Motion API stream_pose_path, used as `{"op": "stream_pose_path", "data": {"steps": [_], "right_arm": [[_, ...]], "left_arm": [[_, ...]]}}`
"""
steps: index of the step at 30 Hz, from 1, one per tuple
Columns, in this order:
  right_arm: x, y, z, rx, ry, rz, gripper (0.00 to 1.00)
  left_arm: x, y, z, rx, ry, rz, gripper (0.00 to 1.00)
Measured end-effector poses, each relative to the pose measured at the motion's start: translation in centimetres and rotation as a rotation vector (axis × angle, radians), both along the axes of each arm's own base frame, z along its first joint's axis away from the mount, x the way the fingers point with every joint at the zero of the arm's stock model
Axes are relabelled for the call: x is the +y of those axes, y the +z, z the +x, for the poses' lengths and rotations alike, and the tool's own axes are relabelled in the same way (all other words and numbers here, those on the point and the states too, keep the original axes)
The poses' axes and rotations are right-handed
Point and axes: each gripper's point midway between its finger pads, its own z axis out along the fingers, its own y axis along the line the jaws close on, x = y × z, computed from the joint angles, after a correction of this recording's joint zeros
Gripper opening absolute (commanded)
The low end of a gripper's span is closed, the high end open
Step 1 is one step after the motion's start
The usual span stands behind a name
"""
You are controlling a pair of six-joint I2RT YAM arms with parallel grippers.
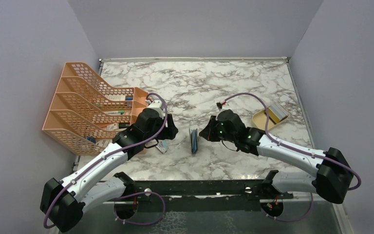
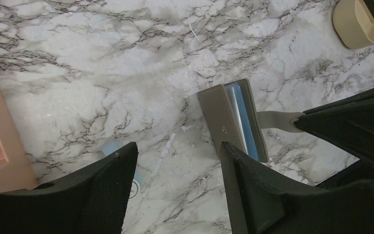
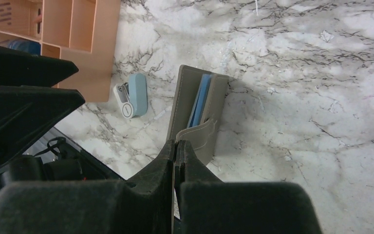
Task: Put the credit cards into the card holder
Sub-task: Open the card holder at the center of the board.
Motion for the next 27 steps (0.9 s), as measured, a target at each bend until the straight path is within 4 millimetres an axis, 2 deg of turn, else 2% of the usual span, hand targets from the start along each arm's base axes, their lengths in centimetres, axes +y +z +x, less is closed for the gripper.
{"op": "stream_pose_path", "data": {"steps": [5,9,14,17,21,24,27], "right_arm": [[0.0,0.8,0.3,-0.022,-0.006,0.027,0.01],[1.0,1.8,0.4,-0.053,0.04,0.072,0.01],[0.8,1.1,1.0,-0.04,0.021,0.042,0.01],[-0.8,0.4,2.1,-0.03,-0.037,0.004,0.01],[-4.9,-2.2,3.9,0.001,-0.16,-0.096,0.01],[-8.0,-4.7,3.9,0.045,-0.223,-0.184,0.01],[-9.4,-6.3,3.1,0.082,-0.234,-0.244,0.01]], "left_arm": [[-0.6,-0.4,-0.4,0.041,-0.003,-0.027,0.65],[-1.0,-0.5,-0.7,0.071,-0.008,-0.055,0.63],[-1.5,-1.5,-1.1,0.128,-0.015,-0.066,0.62],[-1.6,-1.9,-1.2,0.147,-0.017,-0.066,0.6],[-1.8,-2.5,-1.4,0.172,-0.027,-0.06,0.59],[-1.8,-3.4,-1.5,0.2,-0.028,-0.043,0.58],[-2.1,-4.2,-1.6,0.227,-0.037,-0.035,0.57]]}}
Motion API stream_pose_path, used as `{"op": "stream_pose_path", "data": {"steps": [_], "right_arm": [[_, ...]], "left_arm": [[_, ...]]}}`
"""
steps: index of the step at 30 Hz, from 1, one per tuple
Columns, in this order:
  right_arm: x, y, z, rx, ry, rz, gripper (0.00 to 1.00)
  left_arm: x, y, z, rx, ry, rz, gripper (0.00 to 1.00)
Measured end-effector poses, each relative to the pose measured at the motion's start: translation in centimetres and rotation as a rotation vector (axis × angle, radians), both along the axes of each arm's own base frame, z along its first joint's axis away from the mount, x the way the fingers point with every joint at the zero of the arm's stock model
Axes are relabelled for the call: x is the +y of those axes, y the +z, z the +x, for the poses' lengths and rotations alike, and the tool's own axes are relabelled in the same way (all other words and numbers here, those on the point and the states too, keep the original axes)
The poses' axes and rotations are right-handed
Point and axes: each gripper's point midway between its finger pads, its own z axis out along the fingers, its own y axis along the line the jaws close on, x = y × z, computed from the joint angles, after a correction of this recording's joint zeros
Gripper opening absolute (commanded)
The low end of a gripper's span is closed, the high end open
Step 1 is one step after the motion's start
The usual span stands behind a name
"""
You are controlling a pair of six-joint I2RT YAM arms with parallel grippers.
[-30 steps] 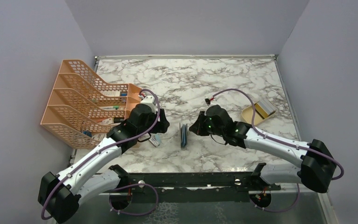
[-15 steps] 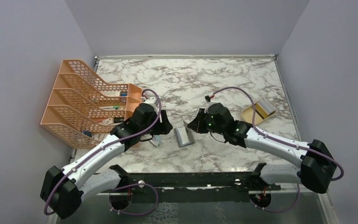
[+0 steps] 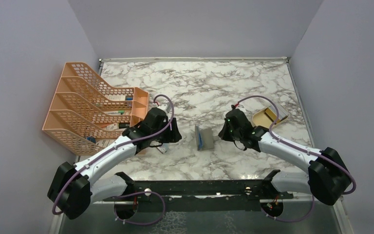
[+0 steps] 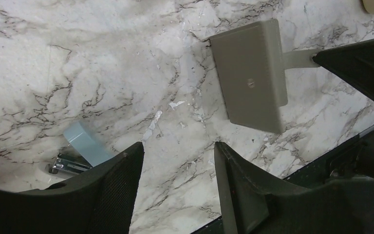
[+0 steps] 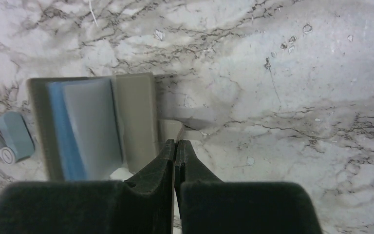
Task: Put the credit cards into the card holder
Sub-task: Open the card holder at the center of the board.
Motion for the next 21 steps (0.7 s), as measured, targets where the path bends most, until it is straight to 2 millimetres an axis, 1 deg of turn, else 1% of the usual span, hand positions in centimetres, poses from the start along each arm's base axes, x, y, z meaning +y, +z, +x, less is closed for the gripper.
{"op": "stream_pose_path", "data": {"steps": [3,6,8,11,15,17,19,21], "right_arm": [[-0.4,-0.4,-0.5,0.01,0.007,-0.014,0.01],[-0.4,-0.1,-0.6,-0.001,0.012,-0.007,0.01],[-0.3,0.2,-0.8,-0.008,0.024,0.01,0.01],[0.6,1.3,-1.2,-0.019,0.06,0.068,0.01],[3.1,4.6,-1.7,-0.065,0.15,0.22,0.01],[4.0,5.8,-1.8,-0.081,0.177,0.274,0.01],[4.3,5.9,-1.7,-0.081,0.183,0.288,0.01],[4.3,5.5,-1.7,-0.068,0.18,0.28,0.01]], "left_arm": [[-0.7,-0.4,0.0,0.018,-0.019,-0.018,0.58],[-1.7,-0.2,0.1,0.025,-0.044,-0.056,0.62],[-2.9,0.0,0.5,0.023,-0.066,-0.103,0.63],[-4.0,0.2,0.6,0.027,-0.092,-0.147,0.64],[-4.2,0.1,0.8,0.03,-0.096,-0.15,0.64],[-4.3,0.2,1.0,0.029,-0.094,-0.148,0.64],[-4.3,0.2,1.0,0.028,-0.093,-0.147,0.63],[-4.2,0.1,1.0,0.031,-0.092,-0.145,0.63]]}}
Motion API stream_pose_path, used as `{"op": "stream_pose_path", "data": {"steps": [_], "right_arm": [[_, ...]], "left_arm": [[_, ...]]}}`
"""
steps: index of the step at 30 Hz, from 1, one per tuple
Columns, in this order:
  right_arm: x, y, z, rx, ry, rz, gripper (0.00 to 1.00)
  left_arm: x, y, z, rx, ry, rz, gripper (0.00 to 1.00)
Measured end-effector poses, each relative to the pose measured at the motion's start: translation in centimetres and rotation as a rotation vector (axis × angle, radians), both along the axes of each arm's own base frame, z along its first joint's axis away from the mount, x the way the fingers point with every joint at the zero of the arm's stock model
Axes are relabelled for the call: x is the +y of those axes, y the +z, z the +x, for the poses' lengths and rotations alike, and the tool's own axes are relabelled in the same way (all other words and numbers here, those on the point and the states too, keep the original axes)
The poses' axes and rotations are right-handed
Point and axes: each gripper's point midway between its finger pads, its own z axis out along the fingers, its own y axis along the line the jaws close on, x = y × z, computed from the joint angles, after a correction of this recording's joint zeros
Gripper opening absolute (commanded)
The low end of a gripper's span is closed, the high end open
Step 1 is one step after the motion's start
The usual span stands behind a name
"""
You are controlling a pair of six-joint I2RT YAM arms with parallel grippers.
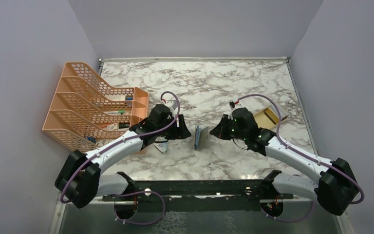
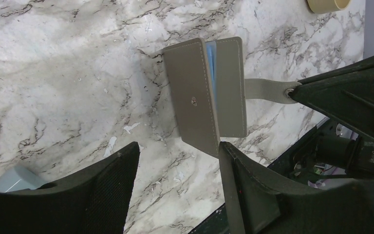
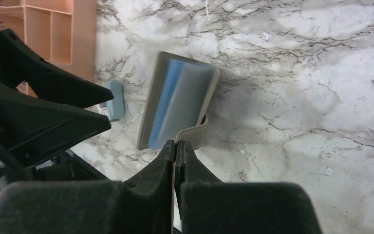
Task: Put the credit cards into the card holder
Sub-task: Open the card holder at the center of the board.
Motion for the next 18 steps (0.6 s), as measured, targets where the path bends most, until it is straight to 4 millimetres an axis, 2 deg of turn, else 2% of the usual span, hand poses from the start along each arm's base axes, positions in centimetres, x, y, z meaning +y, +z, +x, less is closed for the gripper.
{"op": "stream_pose_path", "data": {"steps": [6,11,14,18], "right_arm": [[-0.8,-1.5,0.1,0.023,-0.035,-0.045,0.01],[-1.3,-2.7,-0.4,0.043,-0.037,-0.065,0.01],[-0.8,-2.0,-0.7,0.038,-0.016,-0.036,0.01],[0.8,-0.1,-0.9,0.025,0.042,0.053,0.01]], "left_arm": [[0.1,-0.1,0.1,0.0,0.005,0.007,0.62],[-0.5,-0.1,0.2,0.001,-0.016,-0.017,0.65],[-1.2,0.3,0.2,-0.004,-0.041,-0.05,0.66],[-1.5,0.6,0.3,-0.012,-0.044,-0.068,0.66]]}}
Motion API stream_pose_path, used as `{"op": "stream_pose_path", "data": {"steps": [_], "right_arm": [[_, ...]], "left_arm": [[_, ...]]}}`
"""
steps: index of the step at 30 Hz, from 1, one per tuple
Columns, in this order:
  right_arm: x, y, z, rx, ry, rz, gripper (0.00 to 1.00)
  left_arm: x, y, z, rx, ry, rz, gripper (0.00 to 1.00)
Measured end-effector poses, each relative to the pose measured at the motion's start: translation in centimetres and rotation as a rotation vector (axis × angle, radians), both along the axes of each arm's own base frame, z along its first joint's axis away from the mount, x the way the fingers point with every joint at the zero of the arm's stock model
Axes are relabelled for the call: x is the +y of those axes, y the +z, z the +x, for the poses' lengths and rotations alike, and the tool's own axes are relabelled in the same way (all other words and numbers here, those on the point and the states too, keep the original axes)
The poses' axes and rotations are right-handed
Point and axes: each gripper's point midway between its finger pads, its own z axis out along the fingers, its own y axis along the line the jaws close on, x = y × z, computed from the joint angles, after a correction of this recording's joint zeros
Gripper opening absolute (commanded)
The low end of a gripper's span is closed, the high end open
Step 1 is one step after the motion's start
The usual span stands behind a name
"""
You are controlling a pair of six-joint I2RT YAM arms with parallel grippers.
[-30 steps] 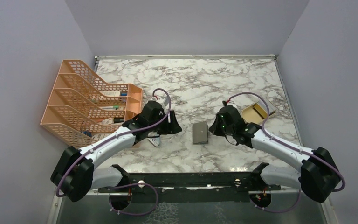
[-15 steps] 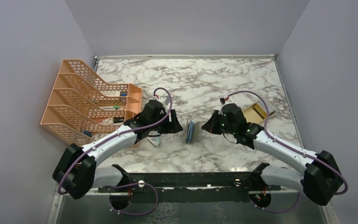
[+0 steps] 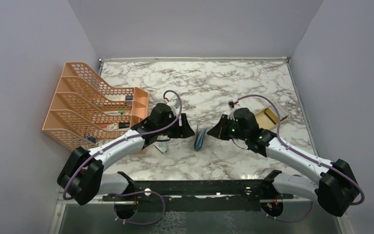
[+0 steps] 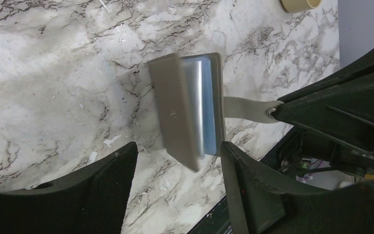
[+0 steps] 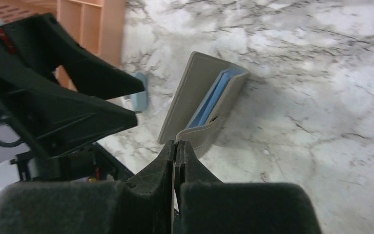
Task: Put the credit cards into the card holder
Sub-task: Open the card holder at the center of the board.
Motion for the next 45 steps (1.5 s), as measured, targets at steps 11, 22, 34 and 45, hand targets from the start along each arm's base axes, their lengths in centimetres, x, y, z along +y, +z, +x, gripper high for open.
{"op": "stream_pose_path", "data": {"steps": [11,22,34,45], "right_arm": [[0.7,-1.2,0.1,0.036,0.019,-0.001,0.01],[0.2,-2.0,-0.2,0.045,0.014,-0.027,0.01],[2.5,1.1,-1.0,0.042,0.093,0.132,0.01],[2.6,0.9,-1.2,0.051,0.094,0.145,0.01]], "left_arm": [[0.6,-0.7,-0.1,0.025,0.026,0.03,0.61],[0.1,-0.8,-0.2,0.028,-0.01,0.013,0.68],[-0.7,-1.9,-0.4,0.042,-0.054,-0.005,0.68],[-0.3,-3.4,-0.4,0.05,-0.068,0.041,0.45]]}}
